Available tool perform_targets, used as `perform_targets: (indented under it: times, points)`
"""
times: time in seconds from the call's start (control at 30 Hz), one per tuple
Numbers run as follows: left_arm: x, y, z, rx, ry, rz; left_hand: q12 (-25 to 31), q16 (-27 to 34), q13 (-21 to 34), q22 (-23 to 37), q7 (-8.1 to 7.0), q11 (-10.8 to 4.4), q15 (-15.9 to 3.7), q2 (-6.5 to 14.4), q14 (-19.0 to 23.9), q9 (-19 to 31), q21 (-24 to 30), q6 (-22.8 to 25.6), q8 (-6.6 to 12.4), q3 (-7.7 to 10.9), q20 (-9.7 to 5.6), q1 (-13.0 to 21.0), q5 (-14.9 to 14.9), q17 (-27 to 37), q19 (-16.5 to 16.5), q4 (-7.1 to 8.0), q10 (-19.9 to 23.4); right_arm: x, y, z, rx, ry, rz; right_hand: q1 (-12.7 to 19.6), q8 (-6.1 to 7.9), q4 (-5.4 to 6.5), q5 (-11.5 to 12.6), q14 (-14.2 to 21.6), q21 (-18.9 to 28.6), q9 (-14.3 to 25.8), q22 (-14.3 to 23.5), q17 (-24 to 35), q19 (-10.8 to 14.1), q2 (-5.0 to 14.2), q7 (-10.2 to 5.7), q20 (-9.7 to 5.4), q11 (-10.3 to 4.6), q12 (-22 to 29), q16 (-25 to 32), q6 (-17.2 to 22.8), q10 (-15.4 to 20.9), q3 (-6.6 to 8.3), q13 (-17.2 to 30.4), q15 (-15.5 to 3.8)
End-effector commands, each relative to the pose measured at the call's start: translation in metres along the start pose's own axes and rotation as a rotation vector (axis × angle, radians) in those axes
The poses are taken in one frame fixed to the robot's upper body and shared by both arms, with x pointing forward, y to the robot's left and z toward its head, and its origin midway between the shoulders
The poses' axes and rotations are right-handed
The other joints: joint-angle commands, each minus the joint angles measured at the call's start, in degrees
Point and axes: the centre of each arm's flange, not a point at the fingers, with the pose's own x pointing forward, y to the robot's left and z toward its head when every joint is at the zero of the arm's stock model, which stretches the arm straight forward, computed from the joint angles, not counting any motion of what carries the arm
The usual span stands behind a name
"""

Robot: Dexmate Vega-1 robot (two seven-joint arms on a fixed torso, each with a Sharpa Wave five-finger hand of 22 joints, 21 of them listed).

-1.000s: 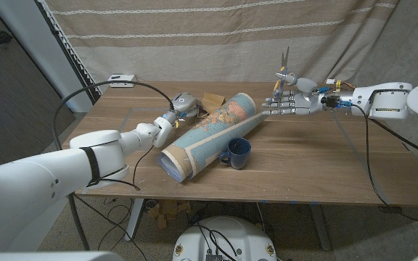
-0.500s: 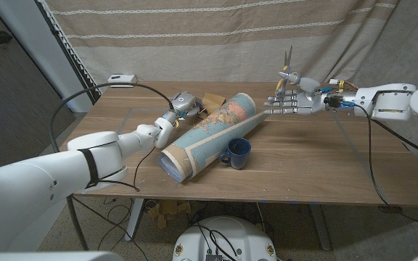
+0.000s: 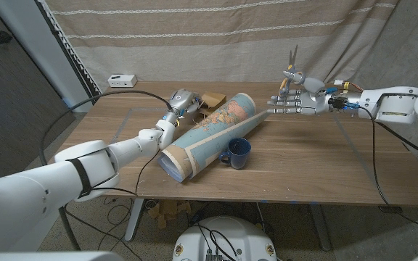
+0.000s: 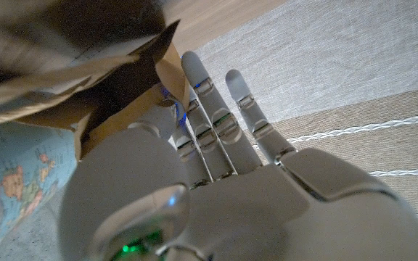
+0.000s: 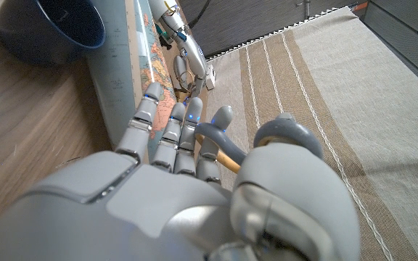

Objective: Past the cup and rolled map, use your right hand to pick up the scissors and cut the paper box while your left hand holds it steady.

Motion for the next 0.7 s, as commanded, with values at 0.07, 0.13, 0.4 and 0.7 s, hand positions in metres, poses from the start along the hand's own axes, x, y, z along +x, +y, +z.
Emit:
perform_targets:
  times: [0.07, 0.13, 0.4, 0.7]
  points:
    - [-0.003, 0.012, -0.006, -0.055, 0.126, 0.071, 13.47, 0.05, 18.85, 0.19, 1.0, -2.0, 0.01, -0.04, 0.97, 10.89, 0.6, 1.79, 2.98, 0.19, -7.79, 1.11, -0.29, -0.04, 0.25, -0.41, 2.14, -0.005, 0.0, -0.002, -0.001, -0.018, 0.007, -0.47, 0.54, 0.12, -0.05, -0.11, -0.18, -0.07, -0.06, -0.03, -0.19, 0.01, 2.48, 0.09, 0.0, -0.18, -0.13, 0.44, 0.51, 0.25, 0.25, 0.07]
    - [-0.003, 0.014, -0.007, -0.063, 0.139, 0.081, 13.34, -0.1, 18.81, 0.11, 1.05, -2.01, 0.03, -0.06, 0.93, 10.88, 0.68, 1.92, 3.09, 0.3, -7.72, 1.12, -0.28, -0.19, 0.06, -0.39, 1.89, -0.006, 0.0, -0.002, -0.002, -0.018, 0.007, -0.47, 0.58, 0.12, -0.04, -0.11, -0.17, -0.02, -0.06, -0.04, -0.19, 0.03, 2.39, 0.08, -0.01, -0.19, -0.13, 0.42, 0.55, 0.26, 0.27, 0.06]
    - [-0.004, 0.023, -0.009, -0.079, 0.185, 0.122, 13.35, -0.39, 18.95, -0.12, 1.06, -2.02, 0.04, -0.07, 1.07, 10.79, 1.17, 1.21, 3.0, 0.56, -7.51, 0.97, -0.38, -0.54, -0.4, -0.17, 1.83, -0.008, -0.001, -0.005, 0.002, -0.021, 0.009, -0.5, 0.61, 0.09, -0.02, -0.17, -0.14, 0.02, -0.08, -0.08, -0.19, 0.05, 2.58, 0.08, 0.01, -0.32, -0.16, 0.31, 0.51, 0.29, 0.33, 0.05]
    - [-0.004, 0.037, -0.014, -0.107, 0.23, 0.172, 13.4, -0.67, 19.04, -0.39, 1.23, -2.02, 0.06, 0.01, 1.06, 10.92, 1.68, 0.99, 3.25, 0.91, -7.48, 0.83, -0.39, -0.82, -0.83, 0.0, 1.91, -0.007, 0.0, -0.009, 0.0, -0.01, 0.025, -0.54, 0.45, 0.06, 0.0, -0.21, -0.11, -0.3, -0.09, -0.13, -0.18, 0.06, 2.47, 0.07, 0.12, -0.52, -0.19, 0.31, 0.37, 0.31, 0.36, 0.11]
